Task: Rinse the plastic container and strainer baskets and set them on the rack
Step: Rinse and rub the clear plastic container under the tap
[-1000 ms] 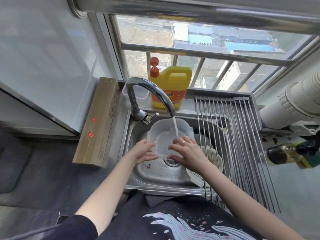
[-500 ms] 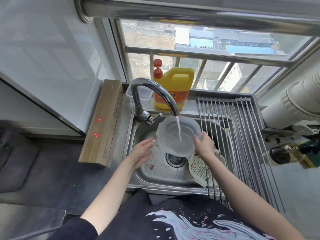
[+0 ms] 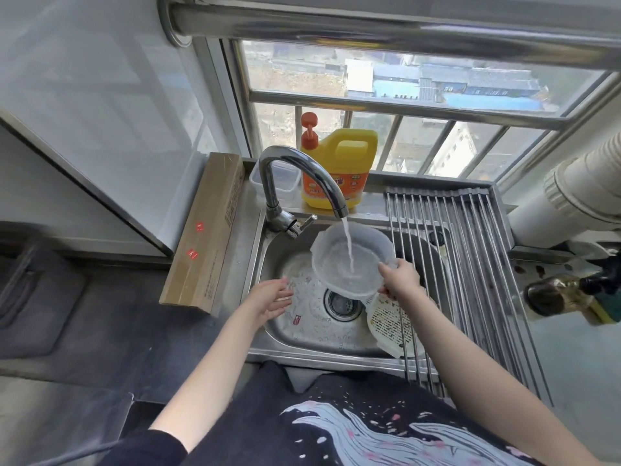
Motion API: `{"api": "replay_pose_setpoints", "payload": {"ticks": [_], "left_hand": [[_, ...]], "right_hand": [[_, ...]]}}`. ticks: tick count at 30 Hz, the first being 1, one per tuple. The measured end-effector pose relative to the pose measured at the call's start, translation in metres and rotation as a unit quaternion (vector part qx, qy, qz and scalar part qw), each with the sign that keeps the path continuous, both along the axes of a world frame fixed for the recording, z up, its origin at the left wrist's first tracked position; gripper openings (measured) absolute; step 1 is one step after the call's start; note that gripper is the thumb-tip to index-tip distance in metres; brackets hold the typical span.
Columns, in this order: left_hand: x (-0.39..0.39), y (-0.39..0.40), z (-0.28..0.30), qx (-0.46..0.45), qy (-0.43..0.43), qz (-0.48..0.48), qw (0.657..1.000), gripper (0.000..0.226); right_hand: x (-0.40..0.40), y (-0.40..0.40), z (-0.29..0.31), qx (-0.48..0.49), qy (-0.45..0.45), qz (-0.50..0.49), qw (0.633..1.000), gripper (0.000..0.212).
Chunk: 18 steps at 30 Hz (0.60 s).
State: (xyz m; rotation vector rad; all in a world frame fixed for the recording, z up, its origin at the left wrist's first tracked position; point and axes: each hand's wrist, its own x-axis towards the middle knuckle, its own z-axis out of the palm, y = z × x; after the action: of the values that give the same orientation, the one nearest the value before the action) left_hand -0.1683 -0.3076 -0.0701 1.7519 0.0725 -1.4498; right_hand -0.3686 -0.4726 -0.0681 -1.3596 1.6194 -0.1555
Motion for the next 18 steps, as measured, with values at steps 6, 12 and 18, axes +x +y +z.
{"api": "replay_pose_setpoints", "payload": {"ticks": [6,12,18], "left_hand": [[-0.008,0.007,0.006,-0.008,0.010,0.013,1.000,0.030],[-0.014,0.015,0.008,0.007,0.015,0.030,0.999,0.029],[-0.024,0.009,0.011,0.010,0.015,0.048,0.999,0.029]], "right_hand": [[0.006,0.014,0.000,0.078,-0.045,0.047,0.995,0.029],[-0.011,-0.011,0.006,0.043,-0.050,-0.020,0.998,0.032],[-0.002,-0.003,0.009,0.050,-0.020,0.103,0.993,0.033]]}}
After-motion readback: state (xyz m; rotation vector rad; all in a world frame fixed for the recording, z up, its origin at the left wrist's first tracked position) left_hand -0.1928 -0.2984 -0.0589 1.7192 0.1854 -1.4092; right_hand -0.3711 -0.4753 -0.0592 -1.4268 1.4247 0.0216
